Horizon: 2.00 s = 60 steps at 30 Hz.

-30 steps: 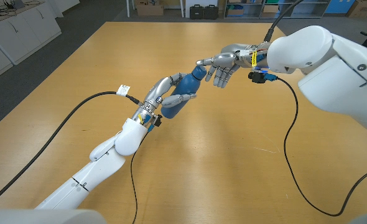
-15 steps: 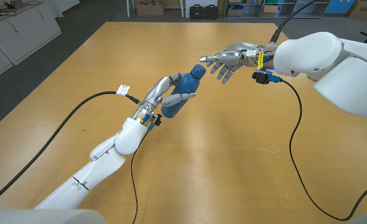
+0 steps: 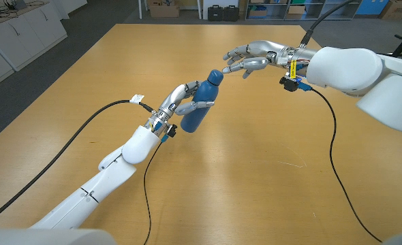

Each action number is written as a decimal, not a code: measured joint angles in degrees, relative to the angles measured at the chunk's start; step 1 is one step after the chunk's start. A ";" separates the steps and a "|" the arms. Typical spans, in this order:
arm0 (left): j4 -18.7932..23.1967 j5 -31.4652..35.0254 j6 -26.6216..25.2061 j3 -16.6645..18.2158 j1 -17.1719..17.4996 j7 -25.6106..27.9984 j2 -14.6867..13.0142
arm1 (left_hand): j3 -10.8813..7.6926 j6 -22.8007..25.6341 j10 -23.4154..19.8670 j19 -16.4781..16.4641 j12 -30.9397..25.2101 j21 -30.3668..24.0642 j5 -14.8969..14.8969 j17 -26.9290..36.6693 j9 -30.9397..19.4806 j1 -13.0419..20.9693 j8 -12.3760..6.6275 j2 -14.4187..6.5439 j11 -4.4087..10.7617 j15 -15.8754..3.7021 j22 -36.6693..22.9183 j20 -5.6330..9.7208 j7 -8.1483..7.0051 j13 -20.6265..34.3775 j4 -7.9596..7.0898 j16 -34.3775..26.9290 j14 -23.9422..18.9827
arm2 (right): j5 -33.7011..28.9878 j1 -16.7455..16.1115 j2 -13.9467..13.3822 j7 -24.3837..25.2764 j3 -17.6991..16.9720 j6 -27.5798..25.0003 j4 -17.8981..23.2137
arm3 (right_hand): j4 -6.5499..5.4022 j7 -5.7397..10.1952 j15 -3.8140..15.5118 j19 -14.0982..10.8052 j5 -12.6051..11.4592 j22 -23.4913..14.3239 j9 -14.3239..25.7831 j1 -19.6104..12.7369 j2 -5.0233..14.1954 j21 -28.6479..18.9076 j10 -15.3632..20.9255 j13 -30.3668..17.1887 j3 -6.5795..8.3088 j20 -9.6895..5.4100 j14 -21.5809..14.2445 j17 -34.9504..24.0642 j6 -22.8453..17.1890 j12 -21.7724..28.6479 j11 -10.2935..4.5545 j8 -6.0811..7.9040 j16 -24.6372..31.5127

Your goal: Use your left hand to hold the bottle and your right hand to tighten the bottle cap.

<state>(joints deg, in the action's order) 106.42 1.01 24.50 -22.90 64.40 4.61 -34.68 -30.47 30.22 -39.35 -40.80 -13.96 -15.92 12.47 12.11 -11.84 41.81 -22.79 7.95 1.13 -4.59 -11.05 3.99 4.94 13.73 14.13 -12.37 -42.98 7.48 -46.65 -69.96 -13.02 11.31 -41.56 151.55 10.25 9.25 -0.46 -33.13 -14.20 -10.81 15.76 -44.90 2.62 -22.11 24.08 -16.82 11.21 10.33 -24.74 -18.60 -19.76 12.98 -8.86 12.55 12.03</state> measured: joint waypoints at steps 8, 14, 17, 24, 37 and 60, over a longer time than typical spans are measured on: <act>-1.04 -3.35 1.06 -0.24 -0.87 -3.01 -0.31 | 0.00 -0.02 0.00 0.00 0.04 0.00 0.02 0.00 0.00 0.00 0.03 0.00 0.00 0.00 0.00 0.00 -0.03 -0.01 0.00 0.00 0.00 | -3.67 4.96 -1.71 -3.31 4.50 3.25 -0.67 | -0.22 2.24 2.24 -0.27 -1.01 0.00 -0.34 -3.01 -0.11 0.15 2.21 1.04 1.17 -0.41 -1.63 0.76 -1.65 0.67 -0.45 0.65 0.00; -1.30 -4.33 1.26 -0.23 -1.04 -4.03 -0.41 | 0.00 0.03 0.00 0.00 0.17 0.00 0.05 0.00 0.00 0.00 0.24 0.00 0.00 0.00 0.00 0.00 0.03 -0.01 0.00 0.00 0.00 | -6.14 8.12 -1.70 -7.41 7.10 4.20 -1.00 | -0.60 2.72 2.39 -0.27 -1.09 0.01 -0.34 -3.01 -0.11 0.15 3.60 1.65 1.12 -0.41 -2.06 1.07 -4.67 1.05 -0.90 1.54 0.27; -1.31 -4.51 1.26 -0.17 -1.04 -4.34 -0.42 | 0.00 0.03 0.00 0.00 0.21 0.00 0.05 0.29 0.00 0.00 0.28 0.00 0.00 0.00 0.00 0.00 0.03 -0.01 0.00 0.00 0.00 | -7.18 9.28 -1.46 -8.80 8.06 4.22 -1.05 | -0.83 3.02 2.82 -0.31 -1.09 0.01 -0.48 -3.01 -0.11 0.15 4.44 1.94 1.36 -0.45 -2.65 1.32 -5.56 1.05 -1.71 1.55 0.44; -1.31 -4.73 1.25 0.02 -1.04 -4.80 -0.44 | 0.00 0.03 0.00 0.00 0.21 0.00 0.04 0.16 0.00 0.00 0.13 0.00 0.00 0.00 0.00 0.00 0.03 -0.01 0.00 0.00 0.00 | -9.09 11.44 -0.41 -11.17 10.05 4.02 -1.16 | -1.06 3.23 3.39 -1.30 -1.52 0.01 -0.61 -3.01 -0.11 0.15 7.69 2.73 1.60 -1.43 -4.72 1.56 -7.18 2.03 -2.95 2.09 1.35; -0.96 -4.64 0.54 0.15 -0.91 -5.14 -0.45 | 0.00 0.02 0.00 0.00 0.21 0.00 0.02 0.29 0.00 0.00 0.10 0.00 0.00 0.01 0.00 0.00 0.02 -0.02 0.00 0.00 0.01 | -10.86 13.26 1.31 -15.03 11.63 3.90 -2.13 | -1.32 3.32 3.53 -2.23 -1.52 0.02 -0.88 -3.53 0.42 0.15 11.38 3.52 1.81 -2.35 -6.84 1.86 -10.55 2.32 -3.37 2.94 1.96; -0.66 -4.36 0.02 0.15 -1.15 -5.39 -0.30 | 0.00 0.27 0.00 0.00 0.13 0.00 0.05 0.28 0.00 0.00 0.18 0.00 0.00 0.01 0.00 0.00 0.04 -0.02 0.00 0.00 0.01 | -8.95 13.78 2.24 -18.57 10.69 6.64 -4.12 | -2.78 2.29 2.94 -2.48 -1.64 0.02 -1.50 -2.36 -0.25 0.59 10.44 4.63 0.82 -1.56 -7.29 1.84 -8.34 1.58 -2.87 1.16 1.79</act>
<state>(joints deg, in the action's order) 105.76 -3.36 24.52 -22.75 63.25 -0.78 -34.98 -30.47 30.48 -39.35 -40.80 -13.83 -15.92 12.52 12.39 -11.84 41.81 -22.60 7.94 1.13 -4.58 -11.05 3.99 4.98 13.70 14.13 -12.37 -42.98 -1.47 -32.87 -67.72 -31.58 22.00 -34.91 147.43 7.47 11.54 2.48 -35.61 -15.84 -10.79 14.26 -47.26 2.36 -21.51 34.52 -12.19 12.03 8.77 -32.03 -16.75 -28.09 14.56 -11.72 13.70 13.82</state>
